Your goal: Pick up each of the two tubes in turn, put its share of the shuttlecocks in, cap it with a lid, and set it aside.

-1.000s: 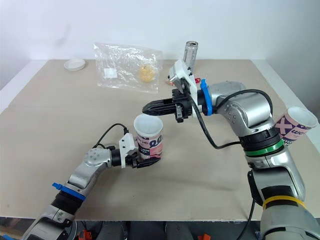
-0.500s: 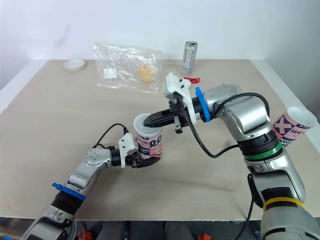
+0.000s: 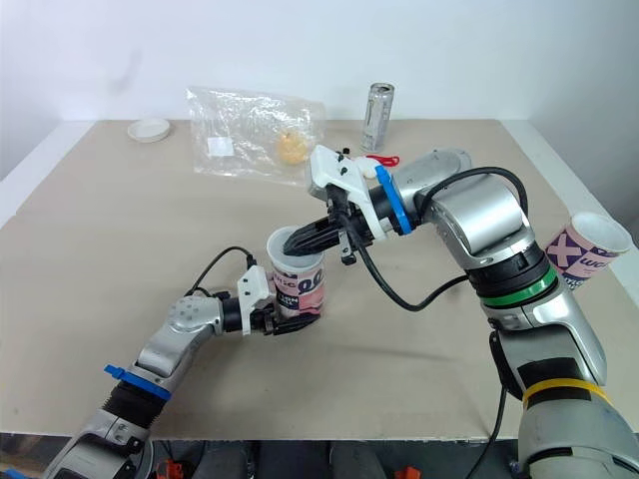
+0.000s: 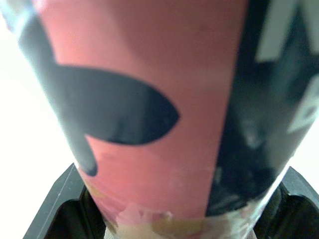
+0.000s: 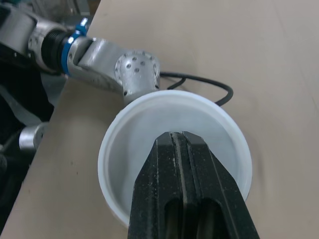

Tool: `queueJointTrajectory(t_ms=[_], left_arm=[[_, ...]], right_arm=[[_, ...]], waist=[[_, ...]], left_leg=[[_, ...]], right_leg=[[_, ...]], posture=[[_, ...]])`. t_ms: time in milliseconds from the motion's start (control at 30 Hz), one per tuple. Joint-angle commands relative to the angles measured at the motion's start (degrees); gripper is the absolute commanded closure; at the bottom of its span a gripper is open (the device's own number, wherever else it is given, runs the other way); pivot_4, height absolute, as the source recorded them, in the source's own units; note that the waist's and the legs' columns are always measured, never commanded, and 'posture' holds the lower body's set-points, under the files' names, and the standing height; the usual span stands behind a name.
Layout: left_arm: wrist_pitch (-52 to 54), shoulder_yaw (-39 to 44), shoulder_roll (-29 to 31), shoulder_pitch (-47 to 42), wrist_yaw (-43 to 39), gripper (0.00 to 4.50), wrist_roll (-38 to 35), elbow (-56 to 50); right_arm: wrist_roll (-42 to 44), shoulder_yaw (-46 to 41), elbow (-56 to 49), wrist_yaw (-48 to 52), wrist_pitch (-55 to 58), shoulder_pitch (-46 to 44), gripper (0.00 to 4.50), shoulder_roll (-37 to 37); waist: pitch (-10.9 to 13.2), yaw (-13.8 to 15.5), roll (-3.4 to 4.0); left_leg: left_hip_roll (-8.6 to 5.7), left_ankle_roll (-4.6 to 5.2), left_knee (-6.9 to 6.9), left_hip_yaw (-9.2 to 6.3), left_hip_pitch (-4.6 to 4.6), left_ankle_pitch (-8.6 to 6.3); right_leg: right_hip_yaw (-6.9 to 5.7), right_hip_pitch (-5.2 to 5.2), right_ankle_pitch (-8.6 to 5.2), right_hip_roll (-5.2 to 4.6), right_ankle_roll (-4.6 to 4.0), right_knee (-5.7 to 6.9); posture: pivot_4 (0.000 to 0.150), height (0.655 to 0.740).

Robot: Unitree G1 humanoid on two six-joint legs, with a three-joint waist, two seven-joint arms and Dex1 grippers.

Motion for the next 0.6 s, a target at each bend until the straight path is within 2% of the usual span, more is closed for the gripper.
queueJointTrajectory(t_ms=[33,333,600], left_arm=[[1.3,-0.2,0.6,1.2,0.9,1.41,1.2,2.1],[1.3,-0.1,0.7,1.4,1.0,1.41,1.2,2.1],[1.2,0.0,0.7,1.6,1.3,1.41,1.1,1.9]], right_arm=[[-2.1,2.8,-1.2,1.4,0.0,0.7,4.45,-0.3],[-6.3,5.1,0.6,2.8,-2.9,0.4,4.45,1.4],[-8.7,6.8,2.2,3.3,-0.7,0.4,4.45,3.1]], waist=[[0.0,0.0,0.0],[-0.2,-0.1,0.05],[-0.3,-0.5,0.06]], left_leg=[[0.0,0.0,0.0,0.0,0.01,0.0],[0.01,0.0,0.0,0.0,0.07,0.0],[0.02,0.0,0.0,0.01,0.12,0.0]], right_leg=[[0.0,0.0,0.0,0.0,0.0,0.0],[0.0,0.03,-0.05,0.0,-0.1,0.0],[0.0,0.06,-0.07,0.0,-0.19,0.0]], posture=[[0.15,0.74],[0.15,0.74],[0.15,0.74]])
